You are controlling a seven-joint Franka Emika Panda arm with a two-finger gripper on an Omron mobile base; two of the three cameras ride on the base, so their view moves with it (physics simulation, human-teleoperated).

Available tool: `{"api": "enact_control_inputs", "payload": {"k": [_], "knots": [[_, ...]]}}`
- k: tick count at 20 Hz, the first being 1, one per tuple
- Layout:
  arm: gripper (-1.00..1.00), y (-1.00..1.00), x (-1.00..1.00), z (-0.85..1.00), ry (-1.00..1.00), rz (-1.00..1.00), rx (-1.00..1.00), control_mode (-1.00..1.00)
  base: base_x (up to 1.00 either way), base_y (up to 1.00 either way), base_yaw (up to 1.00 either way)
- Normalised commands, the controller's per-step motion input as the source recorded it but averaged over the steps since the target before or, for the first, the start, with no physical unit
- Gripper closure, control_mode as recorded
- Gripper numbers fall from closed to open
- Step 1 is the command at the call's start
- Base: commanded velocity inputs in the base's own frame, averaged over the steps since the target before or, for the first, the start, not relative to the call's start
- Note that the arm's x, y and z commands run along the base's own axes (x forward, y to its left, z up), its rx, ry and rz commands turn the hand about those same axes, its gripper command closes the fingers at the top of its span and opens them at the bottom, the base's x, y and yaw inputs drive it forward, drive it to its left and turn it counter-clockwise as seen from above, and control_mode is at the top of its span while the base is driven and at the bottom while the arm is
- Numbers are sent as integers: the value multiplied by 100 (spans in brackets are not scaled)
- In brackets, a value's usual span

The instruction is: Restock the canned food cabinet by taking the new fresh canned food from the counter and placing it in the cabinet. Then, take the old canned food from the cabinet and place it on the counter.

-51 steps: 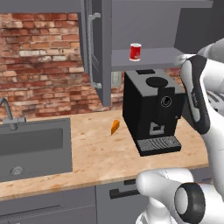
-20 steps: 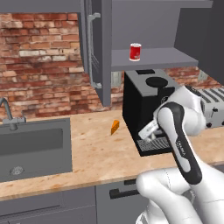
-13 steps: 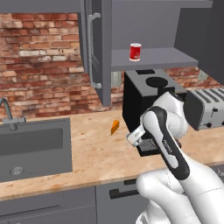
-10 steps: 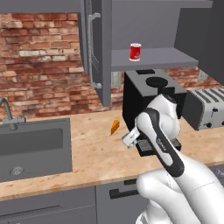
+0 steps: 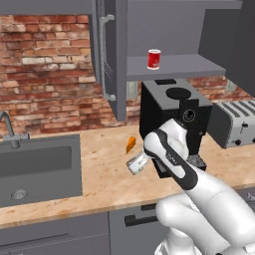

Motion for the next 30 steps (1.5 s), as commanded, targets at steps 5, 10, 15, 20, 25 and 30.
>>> {"api": "enact_control_inputs", "payload": {"k": [5, 10, 15, 20, 25, 30], "knots": [[100, 6, 22, -53, -2, 2, 13, -100, 0, 0, 0], [100, 33, 44, -42, -7, 0, 2, -100, 0, 0, 0], [100, 41, 46, -36, -6, 0, 0, -100, 0, 0, 0], [-100, 10, 21, -16, 0, 0, 0, -100, 0, 0, 0], [-100, 0, -5, 14, 0, 0, 0, -100, 0, 0, 0], [-100, 0, -6, 81, 0, -2, 1, -100, 0, 0, 0]]}}
